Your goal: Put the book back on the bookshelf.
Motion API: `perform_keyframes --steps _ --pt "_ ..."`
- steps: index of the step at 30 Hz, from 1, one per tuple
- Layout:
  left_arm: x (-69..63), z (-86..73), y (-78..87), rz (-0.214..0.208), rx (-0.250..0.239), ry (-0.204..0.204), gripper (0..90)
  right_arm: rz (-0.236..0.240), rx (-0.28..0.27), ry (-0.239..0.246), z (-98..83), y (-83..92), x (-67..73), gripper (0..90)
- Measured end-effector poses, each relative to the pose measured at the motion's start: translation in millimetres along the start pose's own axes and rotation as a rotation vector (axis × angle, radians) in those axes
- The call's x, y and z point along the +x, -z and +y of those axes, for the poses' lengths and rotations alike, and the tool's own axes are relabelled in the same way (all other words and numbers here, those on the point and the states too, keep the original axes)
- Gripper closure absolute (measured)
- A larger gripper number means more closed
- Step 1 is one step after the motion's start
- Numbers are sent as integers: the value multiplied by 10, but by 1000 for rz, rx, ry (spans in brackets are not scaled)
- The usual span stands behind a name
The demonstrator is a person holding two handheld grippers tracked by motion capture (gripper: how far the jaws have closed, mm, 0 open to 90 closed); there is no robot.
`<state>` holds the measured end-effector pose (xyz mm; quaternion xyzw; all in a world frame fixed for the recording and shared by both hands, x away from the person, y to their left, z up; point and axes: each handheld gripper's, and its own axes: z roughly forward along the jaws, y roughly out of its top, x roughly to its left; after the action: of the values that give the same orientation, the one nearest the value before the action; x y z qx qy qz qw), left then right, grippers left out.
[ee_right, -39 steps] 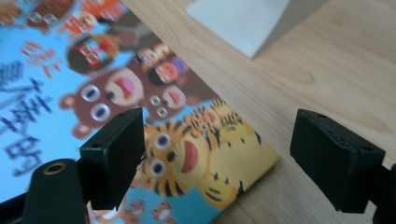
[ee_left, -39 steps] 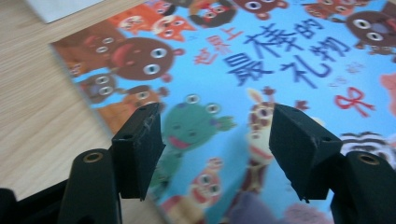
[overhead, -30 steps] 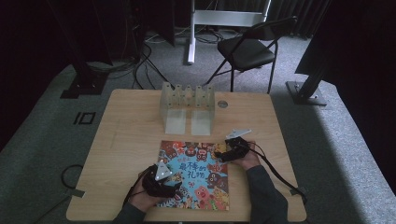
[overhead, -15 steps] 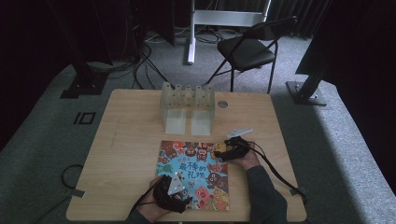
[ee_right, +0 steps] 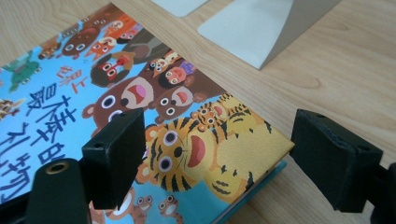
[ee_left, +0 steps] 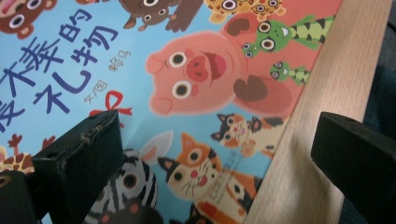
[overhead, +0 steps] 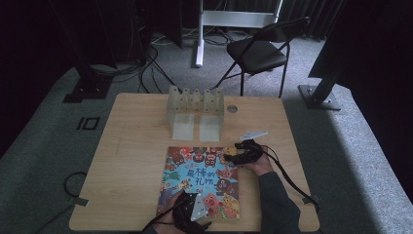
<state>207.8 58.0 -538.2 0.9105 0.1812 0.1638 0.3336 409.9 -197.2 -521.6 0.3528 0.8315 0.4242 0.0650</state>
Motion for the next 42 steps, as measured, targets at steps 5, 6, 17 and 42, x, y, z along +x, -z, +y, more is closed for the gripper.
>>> perform_keyframes --steps 5,6,17,42 --pt "17 31 9 12 -29 7 26 -1 -13 8 61 59 33 185" --pt "17 37 8 14 -37 12 26 5 -23 7 71 75 29 185" --pt "25 87 40 75 -90 9 43 34 -52 -6 126 142 25 186" --pt "97 143 149 111 -154 44 32 105 -42 -57 264 39 114 258"
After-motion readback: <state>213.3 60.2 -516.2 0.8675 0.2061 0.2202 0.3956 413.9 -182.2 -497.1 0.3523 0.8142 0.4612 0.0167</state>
